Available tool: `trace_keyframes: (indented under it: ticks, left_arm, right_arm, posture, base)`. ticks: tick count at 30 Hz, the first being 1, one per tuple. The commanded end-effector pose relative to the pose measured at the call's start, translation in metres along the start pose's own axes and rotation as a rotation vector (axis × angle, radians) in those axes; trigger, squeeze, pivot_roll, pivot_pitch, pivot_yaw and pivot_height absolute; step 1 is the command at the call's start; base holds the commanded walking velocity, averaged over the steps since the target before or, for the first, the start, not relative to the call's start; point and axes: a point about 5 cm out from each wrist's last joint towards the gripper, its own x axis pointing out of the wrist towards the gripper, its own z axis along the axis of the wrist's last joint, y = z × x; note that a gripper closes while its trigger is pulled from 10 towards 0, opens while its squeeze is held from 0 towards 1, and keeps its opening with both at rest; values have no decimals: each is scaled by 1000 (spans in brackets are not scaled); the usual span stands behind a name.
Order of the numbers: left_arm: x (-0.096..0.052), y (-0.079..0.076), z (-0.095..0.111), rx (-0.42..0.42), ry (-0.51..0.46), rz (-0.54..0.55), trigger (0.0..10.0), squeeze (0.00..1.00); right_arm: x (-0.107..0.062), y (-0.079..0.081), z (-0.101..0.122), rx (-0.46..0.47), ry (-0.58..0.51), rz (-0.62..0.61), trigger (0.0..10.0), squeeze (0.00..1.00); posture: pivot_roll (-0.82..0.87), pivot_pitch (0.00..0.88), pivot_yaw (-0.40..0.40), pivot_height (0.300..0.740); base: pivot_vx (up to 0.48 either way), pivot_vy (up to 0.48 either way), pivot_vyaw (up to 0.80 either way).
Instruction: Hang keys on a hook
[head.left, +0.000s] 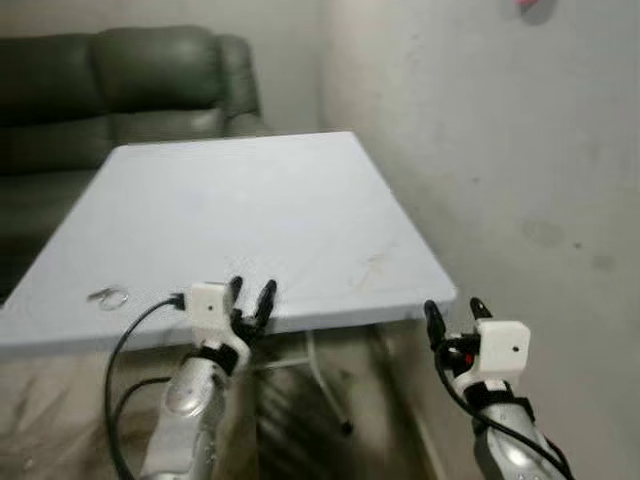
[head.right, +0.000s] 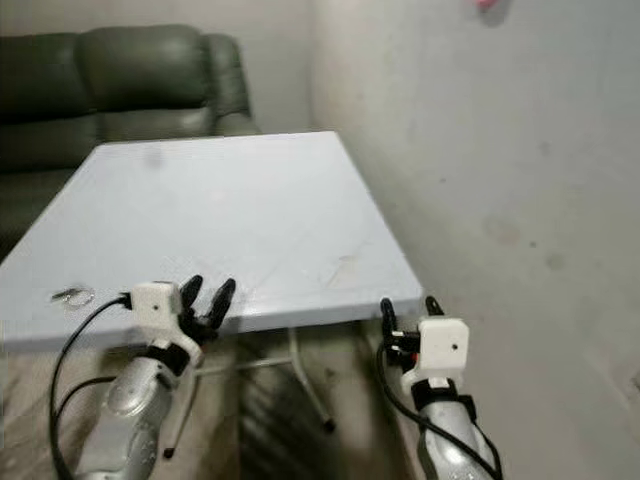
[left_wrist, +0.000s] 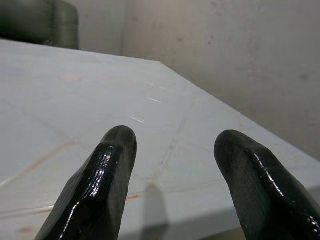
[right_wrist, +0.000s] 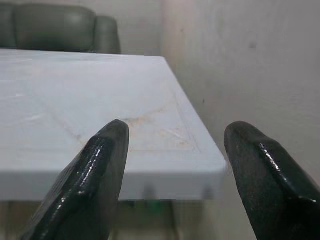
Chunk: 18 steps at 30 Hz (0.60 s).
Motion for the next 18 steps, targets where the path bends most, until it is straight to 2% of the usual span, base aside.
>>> trace_keyframes:
  ticks: [1, 13, 16, 18]
  left_arm:
    - [-1, 10, 3, 20, 2, 27, 10000, 0]
    - [0, 10, 2, 4, 6, 31, 10000, 0]
    - [1, 10, 1, -19, 13, 41, 10000, 0]
    - [1, 11, 1, -24, 15, 44, 10000, 0]
  right_arm:
    - [5, 7, 3, 20, -12, 26, 10000, 0]
    - [6, 9, 3, 20, -17, 42, 10000, 0]
    - [6, 10, 4, 74, -22, 47, 10000, 0]
    - [6, 9, 4, 70, -24, 48, 10000, 0]
  posture:
    - [-61, 0, -27, 740]
    - [-61, 0, -29, 740]
    - [-62, 0, -30, 740]
    - [-61, 0, -31, 740]
  base:
    - [0, 0, 800]
    - [0, 0, 800]
    - [0, 0, 0]
    - [0, 0, 0]
